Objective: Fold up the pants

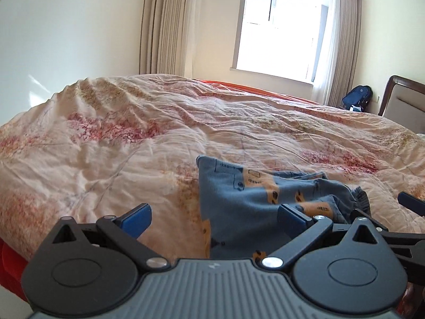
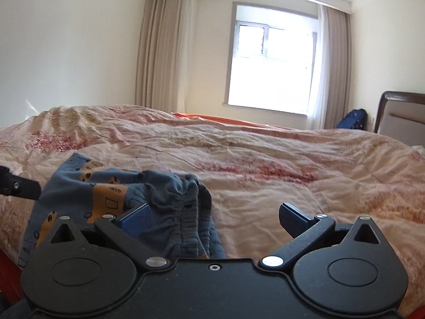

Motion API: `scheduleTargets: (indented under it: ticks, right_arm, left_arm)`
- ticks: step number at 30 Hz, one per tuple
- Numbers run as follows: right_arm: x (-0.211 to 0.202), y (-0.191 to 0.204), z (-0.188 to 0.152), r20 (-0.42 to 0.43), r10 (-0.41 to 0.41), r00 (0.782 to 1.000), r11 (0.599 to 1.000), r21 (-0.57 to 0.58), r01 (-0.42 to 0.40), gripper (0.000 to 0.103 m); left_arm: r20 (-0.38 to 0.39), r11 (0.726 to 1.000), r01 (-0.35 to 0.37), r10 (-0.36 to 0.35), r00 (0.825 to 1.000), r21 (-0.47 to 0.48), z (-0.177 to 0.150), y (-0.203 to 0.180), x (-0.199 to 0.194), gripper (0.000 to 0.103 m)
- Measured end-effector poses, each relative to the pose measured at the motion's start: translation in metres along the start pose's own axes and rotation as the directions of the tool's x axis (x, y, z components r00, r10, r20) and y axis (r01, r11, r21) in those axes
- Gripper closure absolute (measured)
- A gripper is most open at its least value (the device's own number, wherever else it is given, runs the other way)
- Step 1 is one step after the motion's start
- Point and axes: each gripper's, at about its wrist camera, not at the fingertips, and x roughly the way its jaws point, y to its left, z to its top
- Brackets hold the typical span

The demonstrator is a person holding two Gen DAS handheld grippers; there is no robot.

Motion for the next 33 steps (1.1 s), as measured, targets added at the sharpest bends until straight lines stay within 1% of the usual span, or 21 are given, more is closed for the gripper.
scheduleTargets:
  ticks: [2, 4, 6, 8, 11, 15, 17, 20, 24, 27, 29, 30, 33]
  right_arm:
    - [0.014, 0.005, 0.005, 0.009, 0.040, 0.999, 0.999, -0.034, -0.040, 0.000]
    - [0.026, 0.008, 0.009, 0.035, 0.058, 0.998, 0.996, -0.068, -0.055, 0.000]
    - [0.039, 0.008, 0.013, 0.054, 0.049, 0.997, 0.995, -0.090, -0.044, 0.000]
    - [0.052, 0.007, 0.015, 0.059, 0.031, 0.998, 0.995, -0.100, -0.025, 0.000]
    - [0.074, 0.001, 0.012, 0.034, -0.004, 0.999, 0.993, -0.115, 0.008, 0.000]
    - [0.094, -0.012, 0.001, 0.005, 0.002, 1.000, 0.996, -0.086, -0.002, 0.000]
    - [0.099, -0.016, -0.004, -0.003, 0.018, 1.000, 0.998, -0.057, -0.018, 0.000]
    - [0.102, -0.018, -0.007, -0.008, 0.020, 1.000, 0.999, -0.036, -0.021, 0.000]
    - [0.087, -0.009, 0.000, 0.022, 0.007, 1.000, 0.999, -0.043, -0.006, 0.000]
    - [0.070, 0.001, 0.006, 0.046, 0.078, 0.996, 0.996, -0.034, -0.077, 0.000]
    - [0.061, 0.011, 0.007, 0.050, 0.118, 0.992, 0.992, -0.052, -0.115, 0.000]
    - [0.058, 0.016, 0.006, 0.047, 0.125, 0.991, 0.990, -0.070, -0.122, 0.000]
    - [0.055, 0.025, -0.002, 0.004, 0.100, 0.995, 0.988, -0.116, -0.099, 0.000]
  left_arm:
    - [0.007, 1.000, 0.004, -0.004, 1.000, 0.022, 0.007, -0.004, 0.014, 0.000]
    - [0.013, 0.999, -0.005, 0.005, 1.000, 0.041, 0.011, -0.006, 0.030, 0.000]
    - [0.000, 0.999, -0.023, 0.023, 1.000, 0.049, 0.012, -0.007, 0.049, 0.000]
    - [-0.018, 0.999, -0.029, 0.030, 0.999, 0.033, 0.012, -0.005, 0.065, 0.000]
    - [-0.028, 0.999, -0.035, 0.034, 0.999, -0.004, 0.009, 0.000, 0.083, 0.000]
    - [-0.015, 0.998, -0.050, 0.050, 0.999, -0.030, 0.005, 0.008, 0.097, 0.000]
    - [-0.012, 0.998, -0.053, 0.053, 0.999, -0.027, 0.005, 0.009, 0.099, 0.000]
    - [0.002, 0.998, -0.047, 0.047, 0.999, -0.041, 0.006, 0.010, 0.090, 0.001]
    - [0.002, 0.995, -0.026, 0.026, 1.000, -0.092, 0.005, 0.016, 0.073, 0.000]
    - [-0.013, 0.993, -0.002, 0.000, 1.000, -0.120, -0.002, 0.020, 0.059, 0.000]
    - [-0.030, 0.993, 0.000, -0.004, 1.000, -0.122, -0.009, 0.021, 0.054, 0.001]
    - [-0.039, 0.993, -0.001, -0.003, 0.999, -0.119, -0.014, 0.020, 0.052, 0.001]
    - [-0.048, 0.994, -0.009, 0.003, 0.999, -0.107, -0.025, 0.019, 0.044, 0.001]
